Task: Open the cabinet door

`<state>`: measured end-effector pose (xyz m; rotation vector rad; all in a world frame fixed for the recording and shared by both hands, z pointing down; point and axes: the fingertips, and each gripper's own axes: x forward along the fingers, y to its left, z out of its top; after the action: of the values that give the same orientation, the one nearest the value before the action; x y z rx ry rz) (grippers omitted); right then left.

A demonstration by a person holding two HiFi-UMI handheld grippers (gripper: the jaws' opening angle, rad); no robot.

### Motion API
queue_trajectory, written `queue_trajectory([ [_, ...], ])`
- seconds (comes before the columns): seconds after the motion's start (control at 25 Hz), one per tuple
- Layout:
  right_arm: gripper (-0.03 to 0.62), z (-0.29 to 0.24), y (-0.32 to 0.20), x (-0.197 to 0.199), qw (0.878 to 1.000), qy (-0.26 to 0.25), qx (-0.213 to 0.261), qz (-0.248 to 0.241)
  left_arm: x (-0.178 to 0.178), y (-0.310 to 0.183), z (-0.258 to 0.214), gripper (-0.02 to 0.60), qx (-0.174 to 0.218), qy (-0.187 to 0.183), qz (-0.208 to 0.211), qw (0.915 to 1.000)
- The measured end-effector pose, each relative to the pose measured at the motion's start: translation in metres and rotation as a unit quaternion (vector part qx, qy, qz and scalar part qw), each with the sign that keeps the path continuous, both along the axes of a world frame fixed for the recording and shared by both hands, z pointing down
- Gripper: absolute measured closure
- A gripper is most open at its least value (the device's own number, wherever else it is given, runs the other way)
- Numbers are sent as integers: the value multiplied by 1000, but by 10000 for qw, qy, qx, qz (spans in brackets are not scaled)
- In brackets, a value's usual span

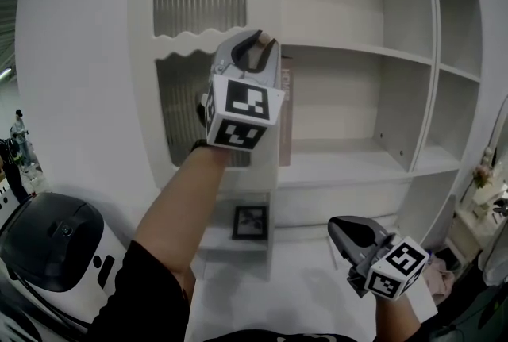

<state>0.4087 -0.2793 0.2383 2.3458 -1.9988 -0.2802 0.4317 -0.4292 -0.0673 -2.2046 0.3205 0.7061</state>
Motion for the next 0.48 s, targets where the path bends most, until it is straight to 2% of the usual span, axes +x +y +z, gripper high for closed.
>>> queue_trajectory([
  [0.24,592,0,9,1,9998,101,-149,-65,-3,-1,-2,505,-197,-60,133,9997],
  [0.48,592,-19,18,-13,9982,384,-54,-456,-5,4,-1,508,-428,-120,156,9989],
])
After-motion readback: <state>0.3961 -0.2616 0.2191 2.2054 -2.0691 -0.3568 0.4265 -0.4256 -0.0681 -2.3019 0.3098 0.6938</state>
